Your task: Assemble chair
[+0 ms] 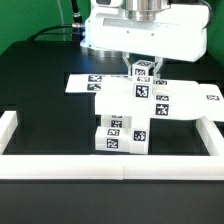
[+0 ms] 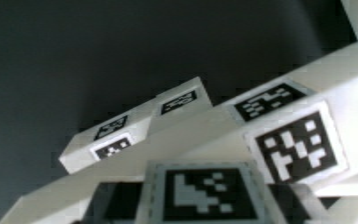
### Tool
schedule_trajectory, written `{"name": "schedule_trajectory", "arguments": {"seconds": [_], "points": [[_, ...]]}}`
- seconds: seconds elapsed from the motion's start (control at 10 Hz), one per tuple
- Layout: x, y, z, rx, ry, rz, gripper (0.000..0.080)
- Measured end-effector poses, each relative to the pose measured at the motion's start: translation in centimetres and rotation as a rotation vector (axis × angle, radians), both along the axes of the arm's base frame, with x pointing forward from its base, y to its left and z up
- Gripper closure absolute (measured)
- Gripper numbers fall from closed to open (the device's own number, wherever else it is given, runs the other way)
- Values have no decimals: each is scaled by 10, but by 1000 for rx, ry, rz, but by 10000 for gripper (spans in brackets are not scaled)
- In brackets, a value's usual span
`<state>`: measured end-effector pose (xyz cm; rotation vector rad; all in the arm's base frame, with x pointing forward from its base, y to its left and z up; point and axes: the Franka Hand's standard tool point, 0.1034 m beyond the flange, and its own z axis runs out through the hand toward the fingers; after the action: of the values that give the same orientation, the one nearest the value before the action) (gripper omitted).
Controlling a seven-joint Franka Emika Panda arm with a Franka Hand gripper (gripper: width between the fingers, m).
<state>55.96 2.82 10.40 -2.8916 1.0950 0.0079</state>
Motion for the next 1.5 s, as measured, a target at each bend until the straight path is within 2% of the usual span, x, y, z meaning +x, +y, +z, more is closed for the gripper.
{"name": "schedule_trajectory", "arguments": {"seconds": [0.1,0.2,0.3,0.5,0.6,0.8,1.5], "points": [[0,0,0,0,0,-36,528],[0,0,0,0,0,-24,456],[0,0,0,-1,0,-10,456],[0,2,0,-1,-3,42,189],[0,3,0,-2,-3,66,189],[1,5,2,-23,-12,320,152],[-1,2,1,-41,-27,942,151]]}}
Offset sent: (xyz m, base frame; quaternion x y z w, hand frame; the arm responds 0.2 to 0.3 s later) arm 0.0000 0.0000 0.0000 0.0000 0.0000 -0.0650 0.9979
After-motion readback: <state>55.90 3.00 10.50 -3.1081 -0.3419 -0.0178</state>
